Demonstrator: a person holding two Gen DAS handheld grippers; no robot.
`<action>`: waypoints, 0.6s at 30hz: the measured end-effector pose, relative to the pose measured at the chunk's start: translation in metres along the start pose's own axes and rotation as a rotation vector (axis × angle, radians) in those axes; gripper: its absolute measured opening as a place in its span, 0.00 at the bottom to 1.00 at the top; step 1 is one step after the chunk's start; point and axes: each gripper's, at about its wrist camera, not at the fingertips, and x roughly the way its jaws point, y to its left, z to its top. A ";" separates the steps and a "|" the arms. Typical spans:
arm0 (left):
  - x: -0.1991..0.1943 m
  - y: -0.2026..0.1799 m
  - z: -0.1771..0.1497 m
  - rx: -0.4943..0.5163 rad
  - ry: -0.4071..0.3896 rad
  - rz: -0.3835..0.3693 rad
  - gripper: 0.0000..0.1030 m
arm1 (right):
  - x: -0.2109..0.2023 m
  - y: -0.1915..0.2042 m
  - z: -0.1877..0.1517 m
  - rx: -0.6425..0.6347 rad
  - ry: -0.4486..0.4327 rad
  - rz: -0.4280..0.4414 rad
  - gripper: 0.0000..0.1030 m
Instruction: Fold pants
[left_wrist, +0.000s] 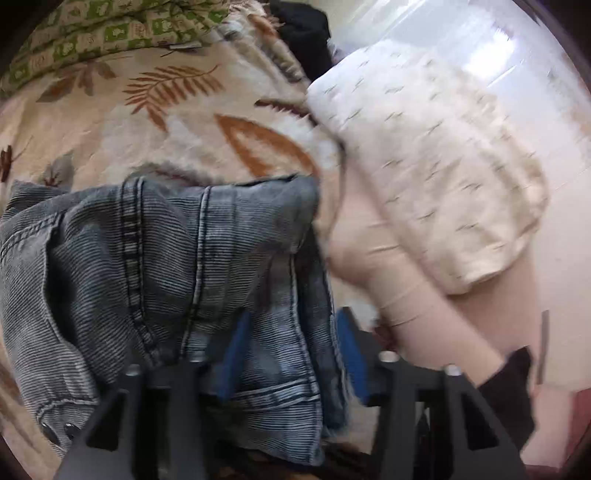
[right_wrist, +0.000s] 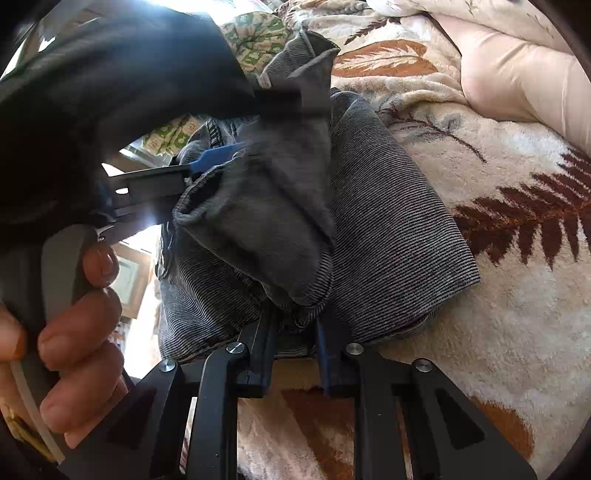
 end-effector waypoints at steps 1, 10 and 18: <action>-0.008 -0.001 0.001 -0.007 -0.016 -0.012 0.65 | 0.000 0.000 0.000 0.004 0.002 0.003 0.20; -0.089 0.059 -0.024 -0.101 -0.186 0.098 0.74 | -0.027 0.012 0.011 0.003 -0.077 -0.047 0.60; -0.080 0.125 -0.084 -0.241 -0.162 0.188 0.74 | -0.025 -0.004 0.038 0.030 -0.172 -0.101 0.67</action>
